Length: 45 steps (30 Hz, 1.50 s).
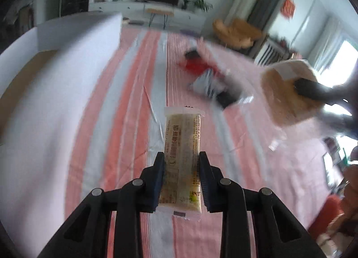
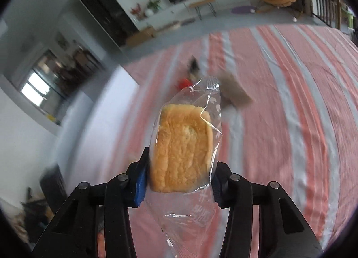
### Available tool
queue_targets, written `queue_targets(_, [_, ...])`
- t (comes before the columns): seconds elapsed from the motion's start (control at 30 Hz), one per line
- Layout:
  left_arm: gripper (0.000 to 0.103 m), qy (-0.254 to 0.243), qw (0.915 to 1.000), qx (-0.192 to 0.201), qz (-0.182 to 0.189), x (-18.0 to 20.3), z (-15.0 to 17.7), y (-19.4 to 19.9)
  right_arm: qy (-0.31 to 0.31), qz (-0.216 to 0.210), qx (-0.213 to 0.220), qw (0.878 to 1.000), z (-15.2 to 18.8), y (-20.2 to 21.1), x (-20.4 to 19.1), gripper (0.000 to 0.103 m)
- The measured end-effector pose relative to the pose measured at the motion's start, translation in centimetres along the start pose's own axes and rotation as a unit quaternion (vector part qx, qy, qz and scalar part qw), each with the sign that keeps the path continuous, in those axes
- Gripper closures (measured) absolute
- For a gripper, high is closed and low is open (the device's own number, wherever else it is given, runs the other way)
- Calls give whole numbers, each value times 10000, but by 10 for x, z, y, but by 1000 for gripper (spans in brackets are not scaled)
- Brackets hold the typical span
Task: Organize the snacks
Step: 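Carry the wafer bar and bread into the white box and open both tools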
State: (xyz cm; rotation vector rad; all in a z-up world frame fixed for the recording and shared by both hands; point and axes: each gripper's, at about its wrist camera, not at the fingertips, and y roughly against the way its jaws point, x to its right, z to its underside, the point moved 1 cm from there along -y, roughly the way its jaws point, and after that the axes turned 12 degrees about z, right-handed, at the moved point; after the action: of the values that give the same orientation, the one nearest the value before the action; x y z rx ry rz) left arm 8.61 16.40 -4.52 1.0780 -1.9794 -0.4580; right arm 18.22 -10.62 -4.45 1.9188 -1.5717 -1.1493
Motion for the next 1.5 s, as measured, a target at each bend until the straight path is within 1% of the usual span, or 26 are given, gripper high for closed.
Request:
queue_targets(0.03, [74,54,9999,123,79,3,-3,13,42,-163,89,9998,-7,8,-13,54])
queue_targets(0.1, [74,153,9984,511,194,6,-14,55,230,-475,216,9984,-21,20,-46,54])
queue_targets(0.17, [74,163,9960,874,79,3,-22,94,489,-824,223,9951,-28,25,-88,54])
queue_targets(0.27, [74,264,9883,1410,-519,-20,-29,153,912,-1261,67,9878,-28,15,-154,54])
queue_targets(0.33, [74,369,9822,1589,-931,-41,-28,176,1205,-1405,-15,9827,-18,1,-198,54])
queue_targets(0.37, [74,477,9780,1648,-1189,-56,-25,186,1313,-1435,-63,9809,-14,-8,-216,51])
queue_targets(0.43, [72,785,9690,1639,-1676,-87,-18,198,1560,-1291,-236,9790,-2,-29,-250,36])
queue_targets(0.47, [58,960,9647,1587,-1871,-102,-15,201,1672,-1129,-313,9789,3,-37,-261,26])
queue_targets(0.5, [37,1182,9602,1517,-2028,-117,-9,204,1815,-964,-336,9781,7,-42,-269,27])
queue_targets(0.53, [27,1357,9563,1484,-2123,-127,-5,206,1909,-875,-306,9772,11,-43,-274,27])
queue_targets(0.57, [20,1554,9508,1525,-2203,-136,1,210,1939,-868,-261,9768,15,-39,-274,27])
queue_targets(0.6, [20,1627,9483,1587,-2215,-139,5,211,1947,-914,-184,9764,17,-35,-268,26])
queue_targets(0.67, [18,1677,9475,1661,-2157,-140,8,210,1973,-874,-44,9764,24,-27,-251,24])
queue_targets(0.77, [18,1488,9530,1766,-1963,-119,3,197,1942,-414,307,9796,27,-26,-203,24])
queue_targets(0.83, [18,1256,9588,1775,-1829,-101,-3,189,1919,204,535,9797,31,-34,-153,23])
queue_targets(0.87, [17,1089,9627,1761,-1744,-87,-4,184,1939,730,620,9763,36,-42,-120,23])
queue_targets(0.9, [15,850,9684,1710,-1606,-67,-8,172,1943,1070,613,9732,40,-48,-96,23])
queue_targets(0.97, [10,525,9759,1585,-1403,-35,-14,155,1853,1784,493,9651,50,-62,-36,23])
queue_targets(1.03, [2,38,9851,1306,-1121,6,-15,121,1633,2277,413,9591,60,-65,22,23])
queue_targets(1.07, [0,-116,9872,1191,-1052,18,-15,107,1534,2467,405,9560,64,-65,46,23])
queue_targets(1.1, [0,-344,9902,959,-955,35,-14,83,1407,2692,409,9519,68,-63,73,23])
queue_targets(1.17, [0,-734,9926,514,-824,60,-10,35,1218,2924,410,9476,70,-63,105,23])
queue_targets(1.2, [0,-902,9920,404,-783,68,-8,18,1097,3020,409,9461,71,-61,121,23])
queue_targets(1.27, [0,-1186,9888,178,-886,80,-6,-28,857,3129,392,9451,70,-58,144,23])
queue_targets(1.37, [0,-1255,9866,-33,-1045,85,-5,-76,439,3000,309,9524,70,-54,167,23])
queue_targets(1.5, [0,-1209,9856,-354,-1128,77,-13,-138,350,2908,268,9558,67,-50,170,22])
